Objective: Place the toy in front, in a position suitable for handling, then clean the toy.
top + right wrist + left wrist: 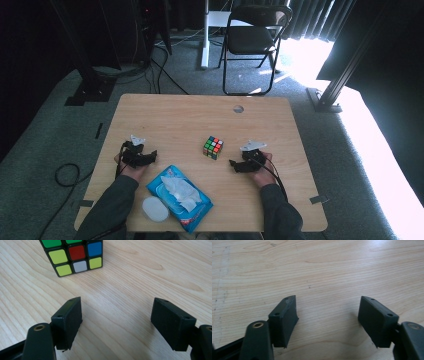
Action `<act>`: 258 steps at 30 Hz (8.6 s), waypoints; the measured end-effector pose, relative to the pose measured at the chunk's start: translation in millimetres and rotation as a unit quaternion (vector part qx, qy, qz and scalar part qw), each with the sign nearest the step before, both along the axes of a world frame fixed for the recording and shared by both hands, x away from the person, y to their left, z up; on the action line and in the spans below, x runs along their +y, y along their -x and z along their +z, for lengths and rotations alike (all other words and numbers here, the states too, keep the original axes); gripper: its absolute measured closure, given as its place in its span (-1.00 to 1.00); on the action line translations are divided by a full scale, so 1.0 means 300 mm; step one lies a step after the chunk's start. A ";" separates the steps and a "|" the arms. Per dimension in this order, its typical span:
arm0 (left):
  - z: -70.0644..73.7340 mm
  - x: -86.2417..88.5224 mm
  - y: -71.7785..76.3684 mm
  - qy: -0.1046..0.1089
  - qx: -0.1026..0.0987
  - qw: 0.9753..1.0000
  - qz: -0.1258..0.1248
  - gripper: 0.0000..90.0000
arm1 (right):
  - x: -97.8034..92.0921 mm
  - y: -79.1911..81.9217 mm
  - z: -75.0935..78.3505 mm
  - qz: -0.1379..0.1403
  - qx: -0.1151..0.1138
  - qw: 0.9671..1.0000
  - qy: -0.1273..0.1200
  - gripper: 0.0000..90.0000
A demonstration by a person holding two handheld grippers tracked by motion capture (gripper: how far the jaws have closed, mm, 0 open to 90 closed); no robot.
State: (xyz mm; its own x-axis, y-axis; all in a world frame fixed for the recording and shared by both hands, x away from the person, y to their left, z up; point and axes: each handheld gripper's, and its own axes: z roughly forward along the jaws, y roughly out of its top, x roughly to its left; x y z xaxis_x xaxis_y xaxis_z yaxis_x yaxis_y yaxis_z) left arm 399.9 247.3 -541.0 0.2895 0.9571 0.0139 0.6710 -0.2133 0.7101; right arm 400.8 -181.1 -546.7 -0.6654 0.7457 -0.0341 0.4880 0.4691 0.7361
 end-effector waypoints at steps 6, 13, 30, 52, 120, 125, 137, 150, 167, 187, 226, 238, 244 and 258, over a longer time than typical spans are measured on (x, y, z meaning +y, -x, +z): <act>0.018 -0.009 0.012 0.003 -0.006 1.000 -0.019 -0.20 | -0.032 0.005 0.001 -0.008 0.006 1.000 0.001 -0.46; 0.047 -0.015 0.029 0.006 -0.018 0.999 -0.029 -0.20 | -0.061 0.009 -0.002 -0.016 0.015 1.000 -0.010 -0.48; 0.110 -0.006 0.092 0.029 -0.018 0.997 -0.074 -0.20 | -0.078 0.023 -0.007 -0.028 0.014 0.999 -0.013 -0.55; 0.197 -0.066 0.167 0.039 -0.007 0.984 -0.172 -0.20 | -0.077 0.023 -0.007 -0.034 0.016 0.999 -0.013 -0.59; 0.246 -0.130 0.332 0.059 0.025 0.925 -0.375 0.87 | -0.076 0.025 -0.007 -0.036 0.016 0.999 -0.013 -0.59; 0.254 -0.130 0.339 0.057 0.012 0.924 -0.379 0.99 | -0.076 0.025 -0.007 -0.036 0.016 0.999 -0.013 -0.59; 0.266 -0.108 0.329 0.067 -0.013 0.937 -0.343 1.00 | -0.076 0.025 -0.007 -0.036 0.016 0.999 -0.013 -0.59; 0.297 -0.073 0.305 0.081 -0.051 0.953 -0.287 1.00 | -0.076 0.025 -0.007 -0.036 0.016 0.999 -0.013 -0.59; 0.332 0.012 0.208 0.078 -0.072 0.972 -0.208 1.00 | -0.076 0.025 -0.007 -0.036 0.016 0.999 -0.013 -0.59; 0.300 -0.036 0.229 0.088 -0.038 0.967 -0.237 0.98 | -0.076 0.025 -0.007 -0.036 0.016 0.999 -0.013 -0.59; 0.214 -0.222 0.266 0.002 0.003 0.949 -0.315 0.59 | -0.076 0.025 -0.007 -0.036 0.016 0.999 -0.013 -0.59; 0.224 -0.190 0.250 0.012 -0.010 0.958 -0.285 0.97 | -0.076 0.025 -0.007 -0.036 0.016 0.999 -0.013 -0.59; 0.230 -0.165 0.239 0.017 -0.021 0.966 -0.258 0.97 | -0.076 0.025 -0.007 -0.036 0.016 0.999 -0.013 -0.59; 0.250 -0.123 0.268 0.049 -0.017 0.960 -0.276 0.78 | -0.076 0.025 -0.007 -0.036 0.016 0.999 -0.013 -0.59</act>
